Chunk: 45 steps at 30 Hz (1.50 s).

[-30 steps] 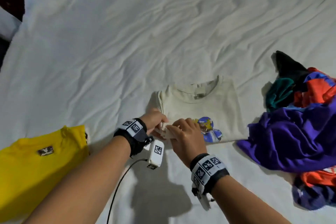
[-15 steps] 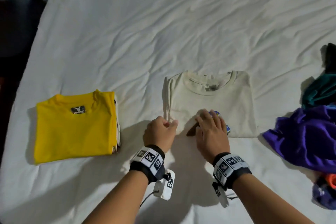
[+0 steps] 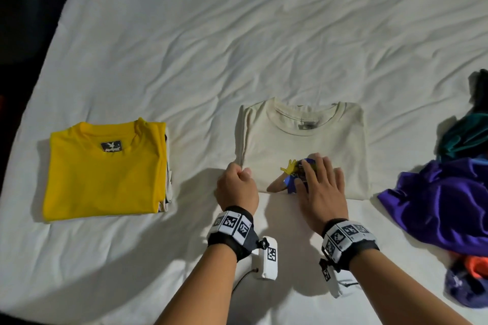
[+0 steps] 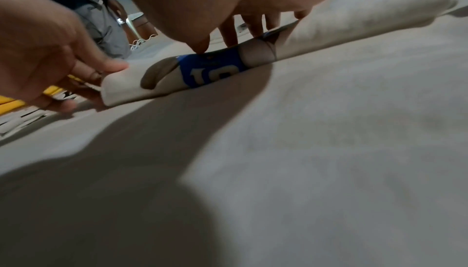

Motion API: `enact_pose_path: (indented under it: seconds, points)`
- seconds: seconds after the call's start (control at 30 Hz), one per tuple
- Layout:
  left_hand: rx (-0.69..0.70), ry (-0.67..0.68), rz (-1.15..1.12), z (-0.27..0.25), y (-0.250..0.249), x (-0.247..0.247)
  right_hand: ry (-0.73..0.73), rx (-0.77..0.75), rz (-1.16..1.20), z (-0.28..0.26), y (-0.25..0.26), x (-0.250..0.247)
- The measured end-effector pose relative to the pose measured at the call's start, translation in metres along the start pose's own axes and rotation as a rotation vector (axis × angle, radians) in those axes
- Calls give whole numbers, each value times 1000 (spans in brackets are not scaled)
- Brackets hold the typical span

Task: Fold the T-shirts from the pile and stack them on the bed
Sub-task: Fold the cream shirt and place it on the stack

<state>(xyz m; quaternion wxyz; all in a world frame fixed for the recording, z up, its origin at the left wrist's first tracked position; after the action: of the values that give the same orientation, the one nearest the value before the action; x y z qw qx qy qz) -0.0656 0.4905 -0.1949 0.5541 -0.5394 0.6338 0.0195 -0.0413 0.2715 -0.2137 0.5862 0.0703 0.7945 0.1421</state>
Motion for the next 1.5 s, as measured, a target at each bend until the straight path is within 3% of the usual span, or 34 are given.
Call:
enact_pose_path:
  seconds: [0.2, 0.27, 0.4, 0.47, 0.53, 0.57, 0.63, 0.73, 0.8, 1.0, 1.27, 1.33, 1.4, 1.5]
  points:
    - [-215, 97, -21, 7, 12, 2, 17, 45, -51, 14, -35, -5]
    - [-165, 119, 106, 12, 2, 2, 30, 26, -97, 19, -42, -6]
    - [82, 146, 457, 23, -25, 12, 46, -12, -161, 30, -43, -8]
    - [73, 166, 512, 32, -22, 16, 50, -33, -170, 34, -43, -10]
    - [56, 93, 533, 37, -19, 13, 53, -42, -172, 36, -48, -12]
    - [97, 25, 555, 36, -24, 13, 48, -41, -174, 37, -50, -13]
    - [314, -71, 591, 23, -47, 21, 35, -60, -192, 39, -51, -14]
    - [754, 100, 753, 2, -73, 68, 36, -148, -232, 47, -44, -11]
    - [845, 173, 834, 16, -74, 88, 27, -155, -242, 58, -44, -11]
    - [795, 142, 839, 85, -72, 86, 28, -51, -296, 101, -68, -25]
    - [561, 71, 798, 107, -64, 63, 84, 13, -174, 116, -90, -32]
    - [517, 37, 778, 92, -68, 53, 68, 89, -140, 108, -84, -39]
    - [617, 45, 775, 56, -75, 59, 10, 85, -122, 89, -62, -40]
    - [738, 174, 779, 3, -65, 90, 8, -16, -84, 56, -22, -16]
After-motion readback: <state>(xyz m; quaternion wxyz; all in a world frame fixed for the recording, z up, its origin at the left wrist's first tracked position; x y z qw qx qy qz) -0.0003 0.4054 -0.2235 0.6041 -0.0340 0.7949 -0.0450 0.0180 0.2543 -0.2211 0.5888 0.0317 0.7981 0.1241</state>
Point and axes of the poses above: each hand's wrist, its own z-axis towards the middle knuckle, its own x-axis out of the palm, y = z × x, the point moved 6 cm from there along z, towards the middle knuckle, and after that the axes turned 4 degrees about x, right-handed, at the moved point
